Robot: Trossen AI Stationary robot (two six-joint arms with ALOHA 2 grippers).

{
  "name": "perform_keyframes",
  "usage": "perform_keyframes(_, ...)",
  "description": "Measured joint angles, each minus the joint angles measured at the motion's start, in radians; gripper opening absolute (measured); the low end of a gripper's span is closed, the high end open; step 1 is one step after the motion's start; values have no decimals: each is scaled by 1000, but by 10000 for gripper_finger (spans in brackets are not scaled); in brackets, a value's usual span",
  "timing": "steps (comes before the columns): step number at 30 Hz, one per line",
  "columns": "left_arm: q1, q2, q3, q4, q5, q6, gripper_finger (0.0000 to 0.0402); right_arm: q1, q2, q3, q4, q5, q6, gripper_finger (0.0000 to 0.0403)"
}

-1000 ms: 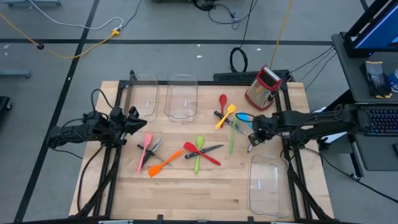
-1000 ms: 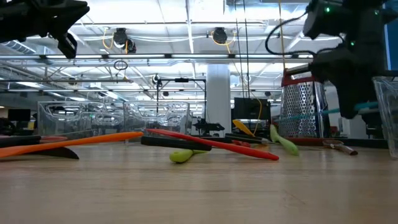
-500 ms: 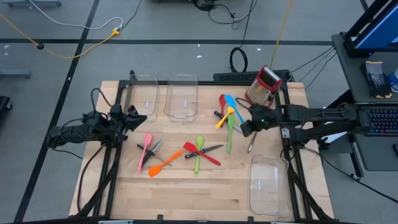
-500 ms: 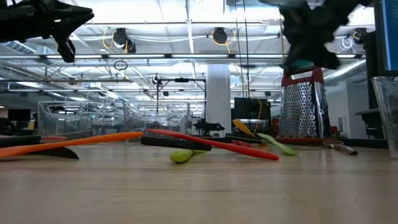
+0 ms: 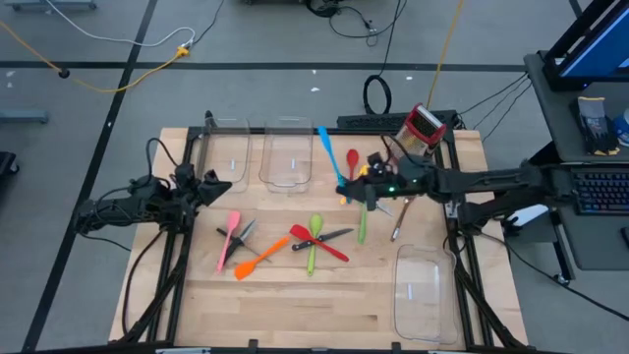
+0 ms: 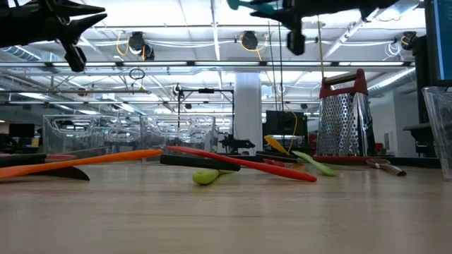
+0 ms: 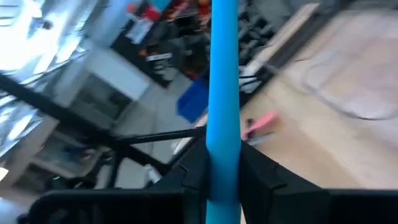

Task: Pick & Place Kitchen Items
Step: Put the blue spatula into the left transparent bin

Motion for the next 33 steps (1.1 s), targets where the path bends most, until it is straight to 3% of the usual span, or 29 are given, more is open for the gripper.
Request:
perform_keyframes(9,0,178,0,151,-53,-45,53,2,217,0,325,-102,80,48)
perform_keyframes(19,0,516,0,448,-101,-71,190,2,293,-1,396,-98,103,48)
perform_keyframes(25,0,720,97,484,-80,-77,242,2,290,-1,410,-26,62,48)
perform_keyframes(33,0,979,335,431,-44,48,250,17,289,0,403,153,-62,48)
